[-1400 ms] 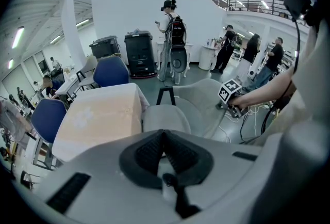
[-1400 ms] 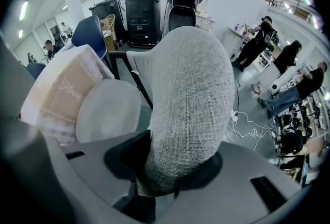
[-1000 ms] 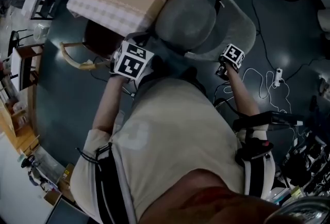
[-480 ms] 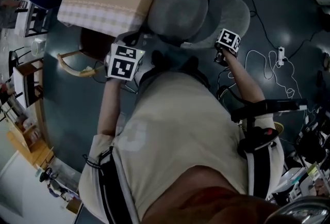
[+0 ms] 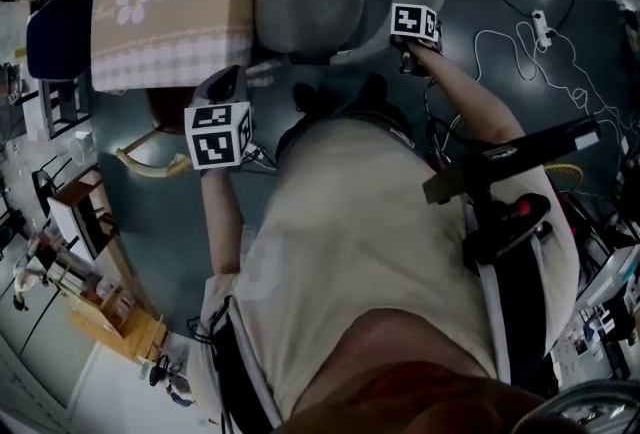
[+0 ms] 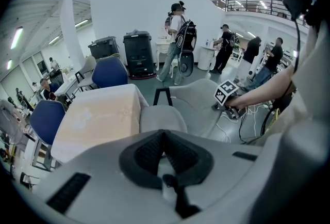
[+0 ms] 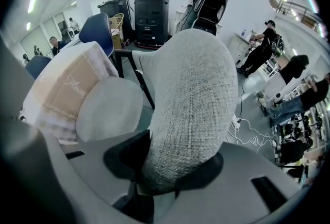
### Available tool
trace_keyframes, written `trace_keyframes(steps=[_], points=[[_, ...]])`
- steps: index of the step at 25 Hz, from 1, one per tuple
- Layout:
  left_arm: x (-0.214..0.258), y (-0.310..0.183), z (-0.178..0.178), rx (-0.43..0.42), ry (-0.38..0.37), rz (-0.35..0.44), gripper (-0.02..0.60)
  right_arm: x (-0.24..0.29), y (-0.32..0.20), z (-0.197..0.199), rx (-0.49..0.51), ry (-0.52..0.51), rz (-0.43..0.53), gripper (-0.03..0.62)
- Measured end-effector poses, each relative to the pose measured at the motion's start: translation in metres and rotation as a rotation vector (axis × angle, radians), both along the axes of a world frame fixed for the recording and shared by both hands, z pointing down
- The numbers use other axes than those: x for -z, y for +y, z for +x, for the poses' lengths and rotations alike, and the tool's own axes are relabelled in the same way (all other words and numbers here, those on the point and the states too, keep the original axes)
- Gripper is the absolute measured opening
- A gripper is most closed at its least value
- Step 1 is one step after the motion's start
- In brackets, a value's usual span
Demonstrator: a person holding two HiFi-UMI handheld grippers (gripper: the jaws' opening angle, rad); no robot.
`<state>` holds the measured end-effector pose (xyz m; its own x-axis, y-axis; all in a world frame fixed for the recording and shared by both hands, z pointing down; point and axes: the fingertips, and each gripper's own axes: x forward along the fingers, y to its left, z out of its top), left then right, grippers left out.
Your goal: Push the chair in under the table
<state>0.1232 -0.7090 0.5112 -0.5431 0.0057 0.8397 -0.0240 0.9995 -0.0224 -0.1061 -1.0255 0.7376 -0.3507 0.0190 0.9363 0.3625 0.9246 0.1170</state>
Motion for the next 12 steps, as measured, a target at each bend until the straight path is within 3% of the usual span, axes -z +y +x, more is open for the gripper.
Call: trace_keyframes(steps=[4,9,12], points=[[-0.012,-0.019,-0.002,-0.008,0.011,0.014,0.008,0.006,-0.029,-0.017,0.009,-0.081,0.042,0.16],[-0.005,-0.012,-0.001,0.001,-0.006,0.002,0.008,-0.005,-0.01,-0.003,0.004,-0.001,0.0,0.161],[0.0,-0.011,-0.001,-0.001,-0.014,0.012,0.008,-0.001,-0.012,-0.001,-0.001,-0.009,0.005,0.161]])
